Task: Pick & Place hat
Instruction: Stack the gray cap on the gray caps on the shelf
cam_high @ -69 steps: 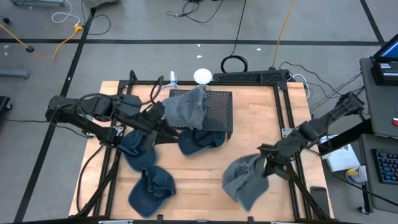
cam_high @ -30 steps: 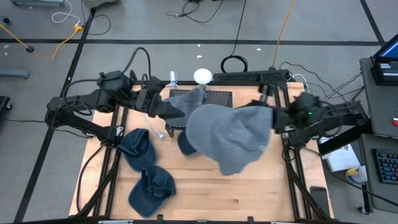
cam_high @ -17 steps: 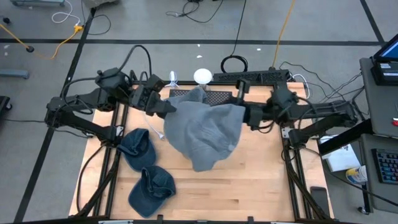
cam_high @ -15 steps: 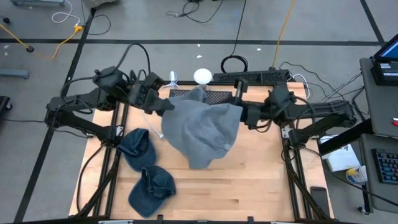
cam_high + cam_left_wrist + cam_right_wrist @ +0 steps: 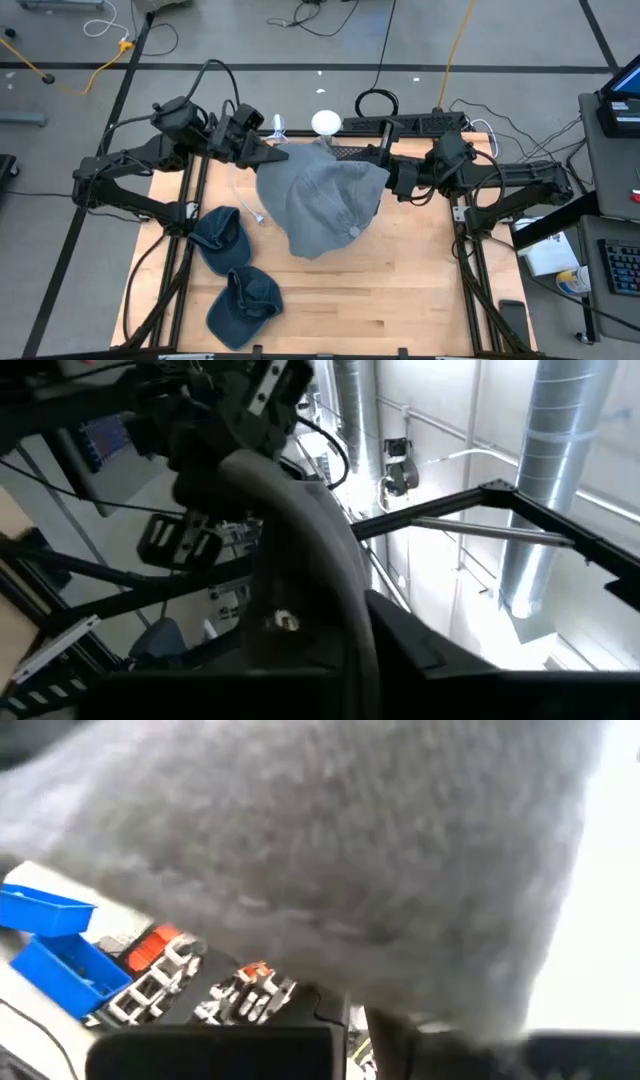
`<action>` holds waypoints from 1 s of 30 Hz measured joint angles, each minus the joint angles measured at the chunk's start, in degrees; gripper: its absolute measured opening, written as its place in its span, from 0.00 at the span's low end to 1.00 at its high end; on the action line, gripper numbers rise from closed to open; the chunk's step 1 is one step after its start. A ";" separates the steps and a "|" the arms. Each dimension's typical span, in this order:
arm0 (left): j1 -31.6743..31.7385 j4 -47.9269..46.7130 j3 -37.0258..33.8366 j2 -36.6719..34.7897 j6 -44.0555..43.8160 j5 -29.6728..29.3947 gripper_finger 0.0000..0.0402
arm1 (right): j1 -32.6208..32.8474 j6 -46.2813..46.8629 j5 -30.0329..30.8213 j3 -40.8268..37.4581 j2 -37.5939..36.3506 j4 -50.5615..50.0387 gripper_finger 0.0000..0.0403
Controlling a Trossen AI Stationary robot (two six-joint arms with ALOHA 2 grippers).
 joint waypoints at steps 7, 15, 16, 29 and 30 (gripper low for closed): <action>2.46 0.24 -0.05 0.02 4.27 1.75 0.04 | 0.46 5.03 4.33 0.02 -0.04 0.13 0.19; 7.62 3.42 -0.05 -0.09 6.34 4.95 0.02 | 3.28 14.75 35.79 -0.03 -5.30 -11.99 0.46; 8.54 4.40 -0.05 -0.09 6.30 5.86 0.02 | 3.58 15.70 38.11 -0.04 -6.63 -14.72 0.48; 19.70 16.74 -0.03 -0.09 16.76 9.68 0.02 | 6.21 53.82 39.29 -0.04 -12.26 -25.63 0.58; 20.10 16.86 -0.03 -0.09 18.35 9.68 0.02 | 6.21 56.97 39.19 -0.04 -12.20 -25.13 0.58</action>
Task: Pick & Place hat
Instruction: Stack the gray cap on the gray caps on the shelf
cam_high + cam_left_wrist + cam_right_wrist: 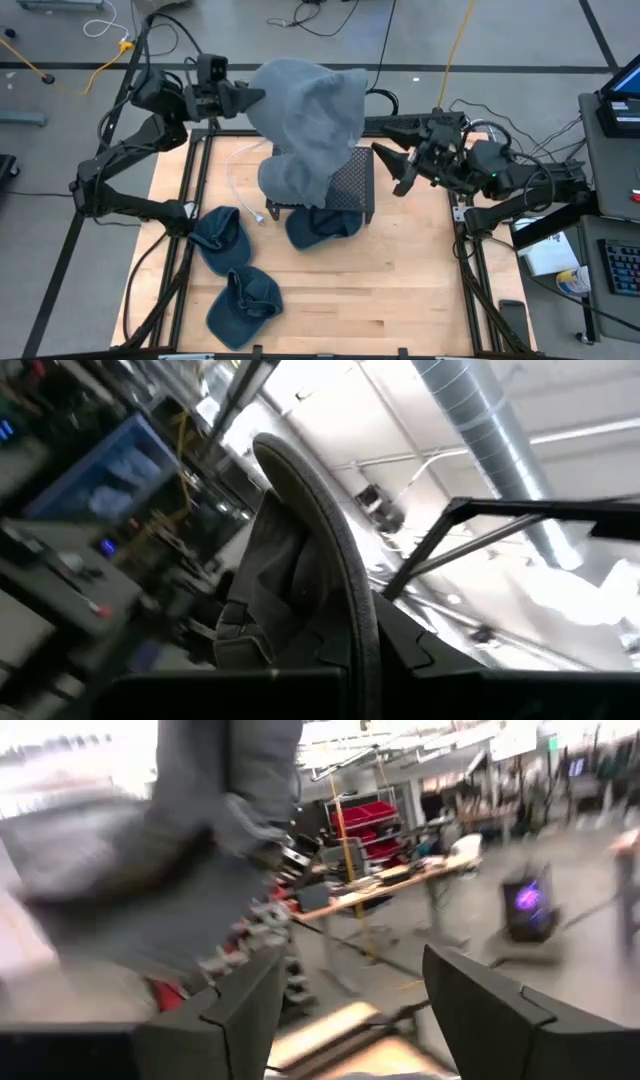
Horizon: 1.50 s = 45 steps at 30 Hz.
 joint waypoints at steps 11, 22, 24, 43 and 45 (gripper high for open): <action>-0.24 -4.92 0.00 0.01 14.46 -3.67 0.02 | -0.26 17.64 -5.77 -0.02 -0.02 5.25 0.57; -1.72 -9.34 0.00 0.04 20.10 -6.51 0.02 | -3.33 22.15 -8.07 -0.04 4.05 6.62 0.57; -1.72 -10.16 0.00 0.04 20.13 -6.49 0.02 | -3.84 22.19 -10.79 -0.07 5.15 9.91 0.57; -1.13 -14.41 0.00 0.04 20.07 -5.95 0.02 | -0.78 28.72 -13.20 -0.07 6.30 14.85 0.08; -1.49 -14.40 0.00 0.04 20.04 -5.89 0.02 | -0.33 28.58 -13.21 -0.07 6.18 15.48 0.04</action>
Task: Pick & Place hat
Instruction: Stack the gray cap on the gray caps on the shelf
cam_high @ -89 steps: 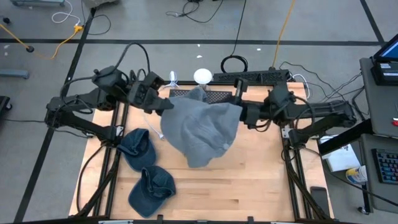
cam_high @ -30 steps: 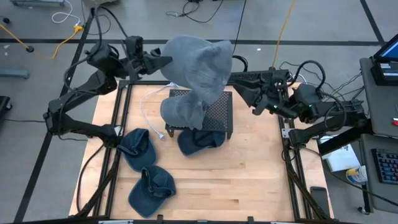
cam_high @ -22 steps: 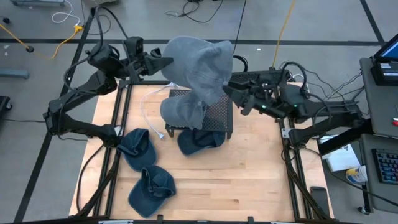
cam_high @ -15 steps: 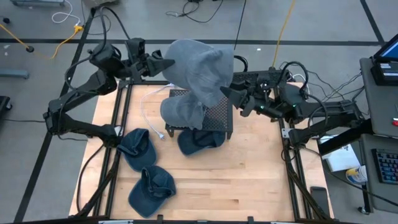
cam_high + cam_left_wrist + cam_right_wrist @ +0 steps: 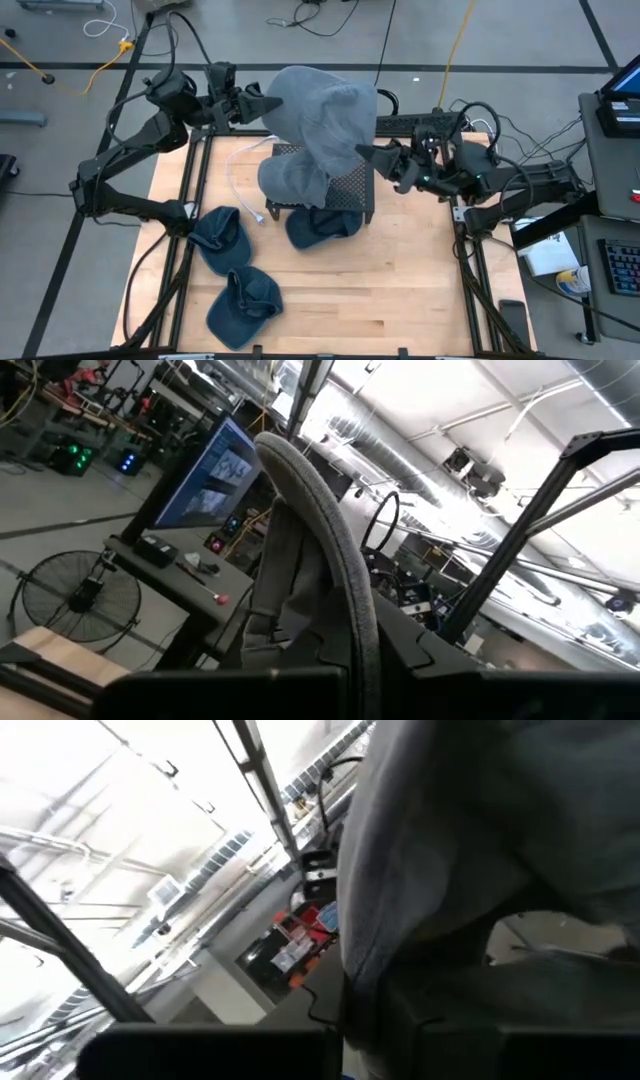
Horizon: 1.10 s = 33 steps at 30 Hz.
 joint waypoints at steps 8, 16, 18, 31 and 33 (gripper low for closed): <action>-0.24 -4.64 0.02 -0.02 5.08 5.68 0.26 | 1.61 1.97 -8.67 1.82 -2.40 3.47 0.04; 0.43 -24.61 0.04 -0.36 12.39 8.90 0.52 | 1.89 3.49 -10.23 12.19 -3.79 -13.89 0.04; 0.49 -27.21 0.04 -1.05 13.10 8.75 0.55 | 1.88 3.49 -8.95 15.61 -3.79 -19.64 0.04; 0.25 -33.95 0.04 -13.09 18.34 7.05 0.61 | -8.86 7.17 -13.96 23.36 2.55 -29.92 0.04; 0.27 -34.15 0.04 -13.86 18.26 6.72 0.60 | -11.29 9.13 -17.17 23.37 5.08 -28.97 0.04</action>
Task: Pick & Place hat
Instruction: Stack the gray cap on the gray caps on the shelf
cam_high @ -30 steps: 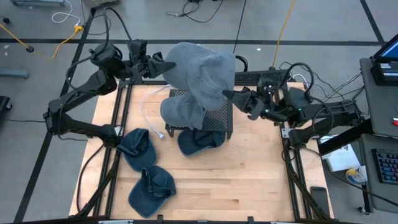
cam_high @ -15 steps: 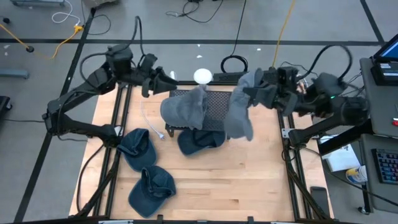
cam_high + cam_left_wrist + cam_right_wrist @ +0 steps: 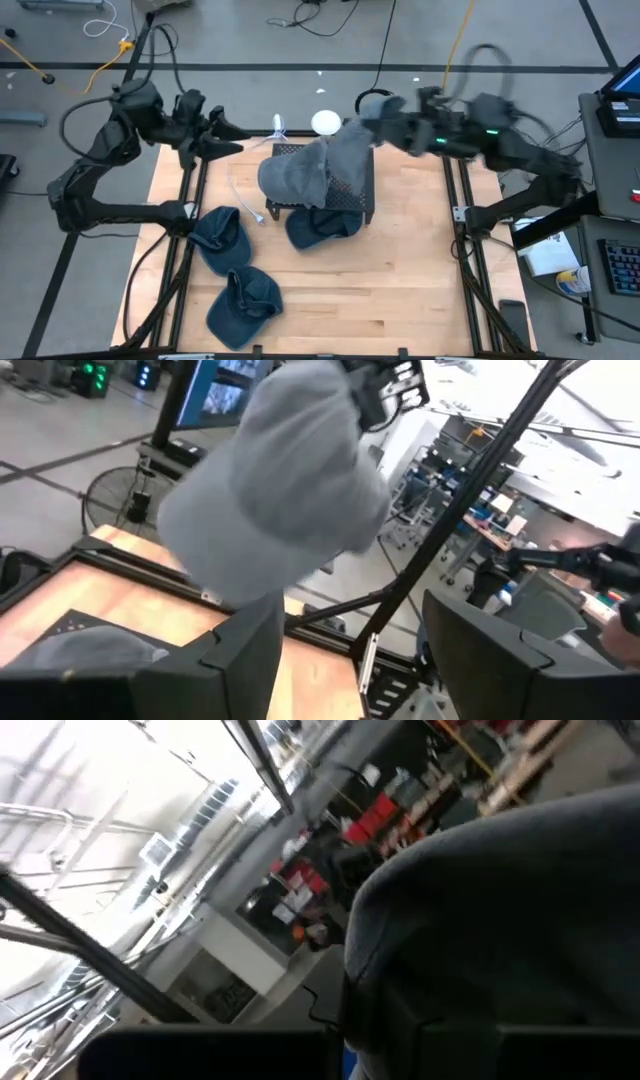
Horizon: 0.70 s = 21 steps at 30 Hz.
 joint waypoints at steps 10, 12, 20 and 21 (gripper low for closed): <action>-0.14 -0.04 0.00 -0.87 -1.61 5.65 0.56 | -9.26 11.09 -16.17 -0.01 13.79 17.12 0.04; -0.13 0.02 0.00 -0.96 -1.71 5.93 0.56 | -10.26 12.80 -18.67 -0.02 16.53 20.65 0.04; -0.11 1.17 0.00 -0.96 -1.23 6.56 0.58 | -13.21 15.33 -24.93 -0.03 24.49 28.32 0.04; -0.11 1.42 0.00 -0.96 -1.23 6.82 0.58 | -13.27 15.35 -25.28 -0.03 25.32 28.36 0.04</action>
